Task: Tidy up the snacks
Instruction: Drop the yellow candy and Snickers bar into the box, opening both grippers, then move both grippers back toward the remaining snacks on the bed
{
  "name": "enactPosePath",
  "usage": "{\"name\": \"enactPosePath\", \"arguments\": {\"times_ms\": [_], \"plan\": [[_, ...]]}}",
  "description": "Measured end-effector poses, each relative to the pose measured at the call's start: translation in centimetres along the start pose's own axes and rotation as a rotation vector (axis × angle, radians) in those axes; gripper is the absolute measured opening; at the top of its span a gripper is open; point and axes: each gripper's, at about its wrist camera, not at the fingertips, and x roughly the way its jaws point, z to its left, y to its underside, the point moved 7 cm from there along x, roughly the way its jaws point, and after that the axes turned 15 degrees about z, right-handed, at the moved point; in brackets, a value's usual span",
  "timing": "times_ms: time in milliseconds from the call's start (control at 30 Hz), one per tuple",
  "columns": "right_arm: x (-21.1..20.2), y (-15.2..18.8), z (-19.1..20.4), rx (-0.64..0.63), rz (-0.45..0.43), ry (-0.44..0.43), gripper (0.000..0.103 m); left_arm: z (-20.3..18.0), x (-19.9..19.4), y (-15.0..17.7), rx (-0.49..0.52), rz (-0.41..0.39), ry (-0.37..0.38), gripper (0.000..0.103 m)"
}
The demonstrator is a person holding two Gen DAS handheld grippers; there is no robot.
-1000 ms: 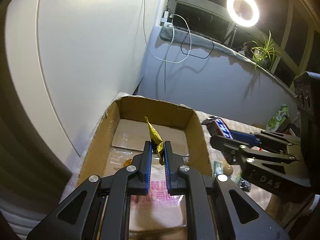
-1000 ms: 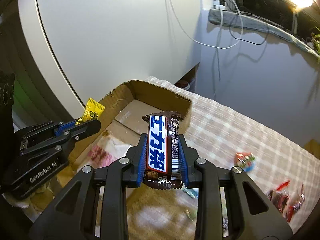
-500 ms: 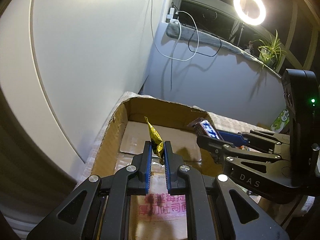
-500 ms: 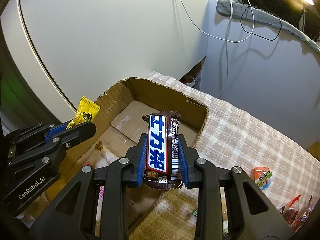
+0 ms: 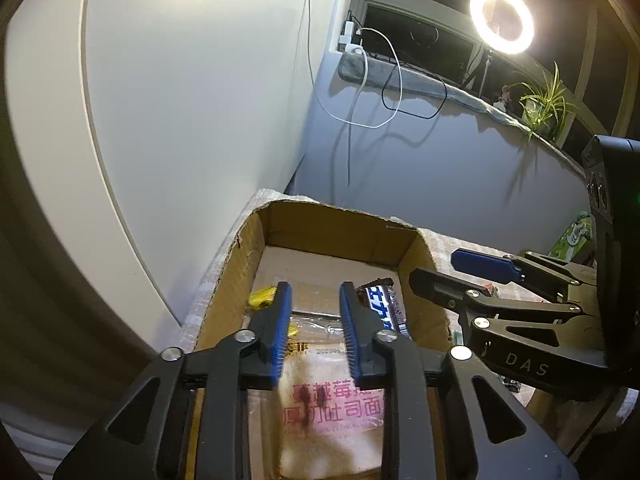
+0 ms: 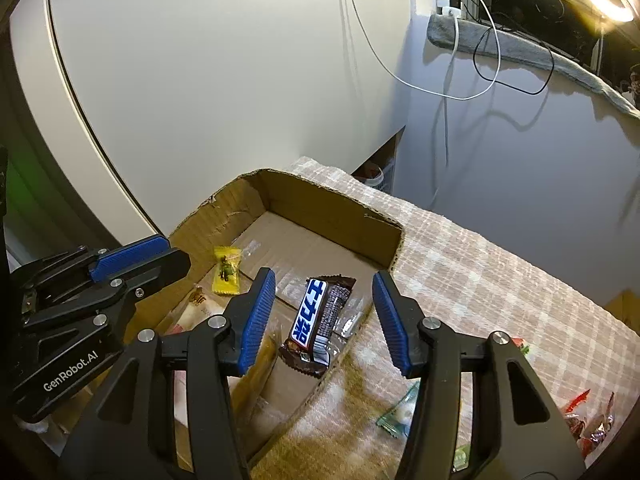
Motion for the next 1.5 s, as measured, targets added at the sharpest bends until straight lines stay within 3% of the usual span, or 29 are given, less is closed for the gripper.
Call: {"name": "enactPosePath", "arguments": {"times_ms": [67,133,233,700,1133,1500], "plan": [[-0.5,0.2,-0.1,0.002,-0.007,0.005,0.07,-0.1,-0.5,0.1,-0.003,-0.011,-0.003,0.039],[-1.1,0.5,-0.1,0.002,-0.018,0.011,0.073,-0.2,-0.9,0.1,-0.005,-0.017,-0.002,0.041],[-2.0,1.1,-0.4,0.004,-0.022,0.024,0.074,-0.3,-1.6,0.3,-0.012,-0.029,-0.001,0.046],[-7.4,6.2,-4.0,0.063,-0.059,0.061,0.075,-4.0,-4.2,2.6,0.03,-0.045,0.051,0.047],[-12.1,14.6,-14.5,0.241,-0.061,0.141,0.075,-11.0,-2.6,5.4,0.113,0.02,0.144,0.047],[-11.5,21.0,-23.1,0.407,0.005,0.198,0.075,-16.8,1.1,9.3,0.182,0.145,0.2,0.047]]}}
